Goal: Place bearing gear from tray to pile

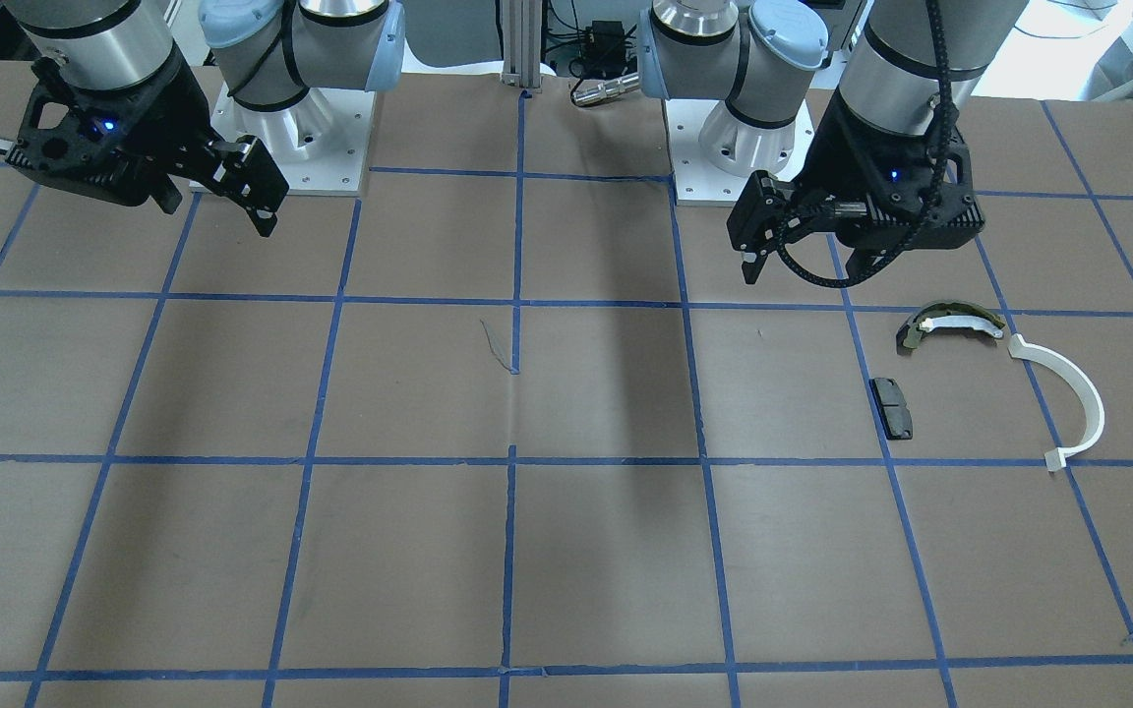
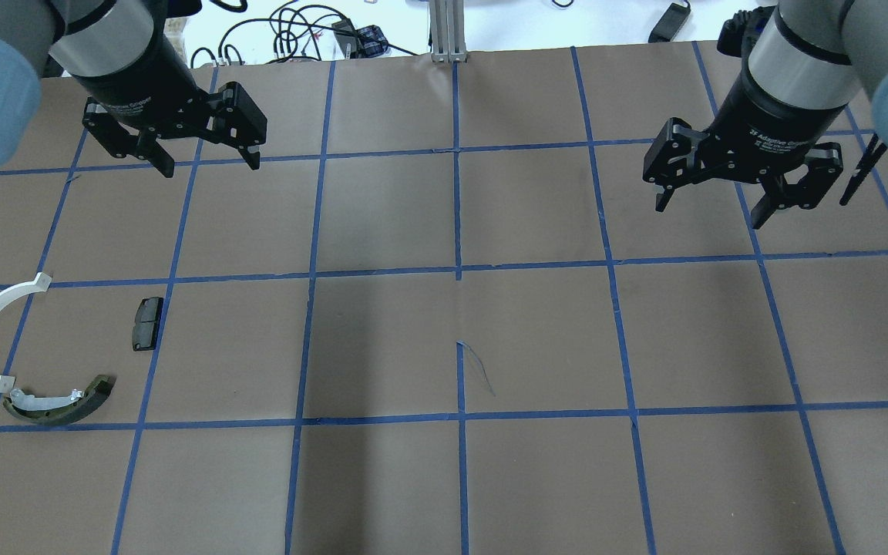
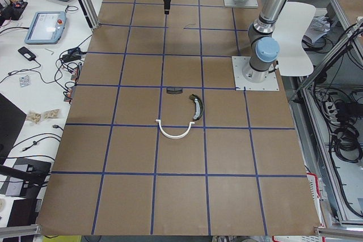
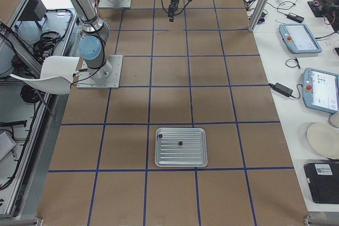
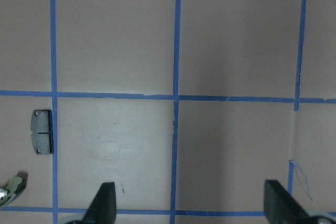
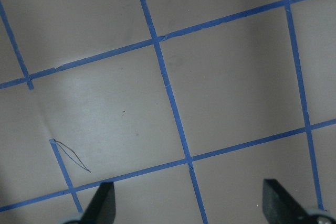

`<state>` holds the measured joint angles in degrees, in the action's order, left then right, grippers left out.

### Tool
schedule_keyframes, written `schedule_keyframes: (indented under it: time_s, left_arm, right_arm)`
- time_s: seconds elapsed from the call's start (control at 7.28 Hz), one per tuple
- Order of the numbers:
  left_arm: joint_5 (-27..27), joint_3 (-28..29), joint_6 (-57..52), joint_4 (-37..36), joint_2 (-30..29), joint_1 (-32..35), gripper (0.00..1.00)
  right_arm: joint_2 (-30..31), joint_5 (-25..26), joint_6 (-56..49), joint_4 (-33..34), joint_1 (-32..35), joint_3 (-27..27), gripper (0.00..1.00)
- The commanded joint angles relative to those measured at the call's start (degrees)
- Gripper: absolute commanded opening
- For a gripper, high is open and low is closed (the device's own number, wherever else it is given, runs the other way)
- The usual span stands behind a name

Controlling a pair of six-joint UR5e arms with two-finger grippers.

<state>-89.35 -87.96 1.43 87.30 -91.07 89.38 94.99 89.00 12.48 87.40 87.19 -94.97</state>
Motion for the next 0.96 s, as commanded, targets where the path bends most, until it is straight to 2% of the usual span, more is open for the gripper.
schedule_keyframes:
  time_s: [0.0,0.82]
  left_arm:
    - [-0.04,0.24,-0.2,0.24,-0.16,0.09,1.0]
    - [0.05,-0.11,0.24,-0.2,-0.07,0.09,1.0]
  right_arm:
    - [-0.07,-0.05,0.0,0.14,0.0,-0.3,1.0]
    - [-0.42,0.13,-0.35,0.93,-0.09,-0.3,1.0]
